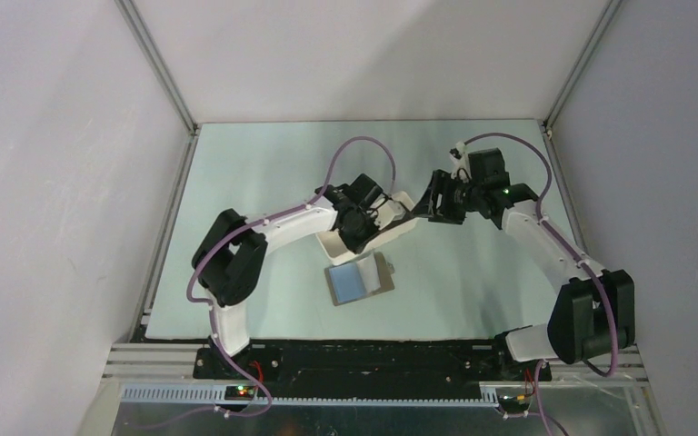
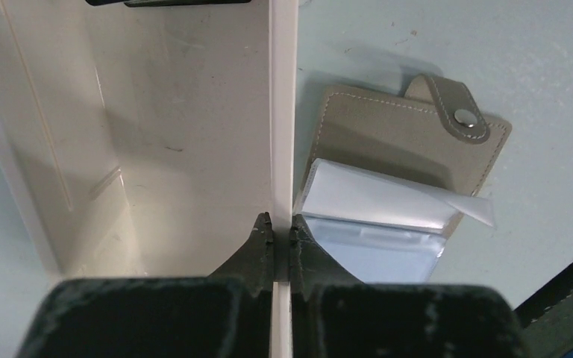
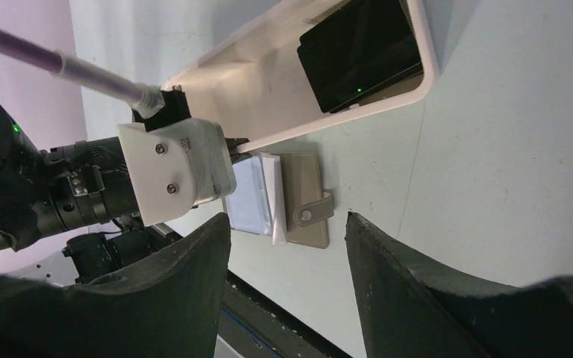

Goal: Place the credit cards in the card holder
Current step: Move the storage box to the center of the board.

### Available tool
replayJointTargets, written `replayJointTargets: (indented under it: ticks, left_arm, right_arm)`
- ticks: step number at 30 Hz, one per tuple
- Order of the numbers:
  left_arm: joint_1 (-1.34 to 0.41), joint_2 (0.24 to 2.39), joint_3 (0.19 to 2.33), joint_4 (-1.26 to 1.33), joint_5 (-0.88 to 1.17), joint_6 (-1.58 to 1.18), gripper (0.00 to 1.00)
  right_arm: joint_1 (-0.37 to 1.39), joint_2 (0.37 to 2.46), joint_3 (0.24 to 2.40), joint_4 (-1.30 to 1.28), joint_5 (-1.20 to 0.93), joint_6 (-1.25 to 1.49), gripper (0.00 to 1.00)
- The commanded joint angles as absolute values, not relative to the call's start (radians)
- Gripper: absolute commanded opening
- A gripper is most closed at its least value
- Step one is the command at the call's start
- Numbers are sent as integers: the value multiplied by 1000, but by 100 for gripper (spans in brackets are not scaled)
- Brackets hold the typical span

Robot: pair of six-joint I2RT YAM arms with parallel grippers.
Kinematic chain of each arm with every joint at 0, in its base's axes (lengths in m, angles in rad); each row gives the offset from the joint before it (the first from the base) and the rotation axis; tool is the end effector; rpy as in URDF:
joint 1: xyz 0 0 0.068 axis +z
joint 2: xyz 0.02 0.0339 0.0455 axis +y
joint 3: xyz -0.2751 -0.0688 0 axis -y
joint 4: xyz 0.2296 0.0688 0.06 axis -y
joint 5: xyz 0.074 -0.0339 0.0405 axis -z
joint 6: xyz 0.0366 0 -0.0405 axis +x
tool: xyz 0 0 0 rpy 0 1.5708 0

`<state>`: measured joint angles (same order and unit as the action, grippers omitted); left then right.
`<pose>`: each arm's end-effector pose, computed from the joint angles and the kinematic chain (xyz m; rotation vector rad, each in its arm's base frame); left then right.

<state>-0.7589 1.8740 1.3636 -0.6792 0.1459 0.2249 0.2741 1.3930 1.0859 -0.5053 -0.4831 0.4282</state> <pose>0.2668 -0.2604 0.2139 1.3537 2.4429 -0.3390 0.2664 0.0926 0.2948 -0.0511 2.4531 0.8996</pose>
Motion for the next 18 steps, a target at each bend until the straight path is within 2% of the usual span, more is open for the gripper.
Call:
replayJointTargets:
  ticks: [1,9,11,14,18]
  left_arm:
    - [-758,1878,1396,-696,152,378,0]
    - [-791,1848,1321,-696,140,574,1]
    - [-796,1851,1331,-696,92,558,9]
    - [-797,1864,1366,-695,23,488,29]
    - [-797,1839,1414,-652,-32,384,42]
  right_arm:
    - [233,1350,1061,-509,-515,408,62]
    - [171,1342,1028,-508,-528,390,62]
    - [164,1343,1024,-505,-529,386,62]
    - [161,1349,1021,-496,-532,384,64]
    - [162,1365,1021,-465,-531,381,69]
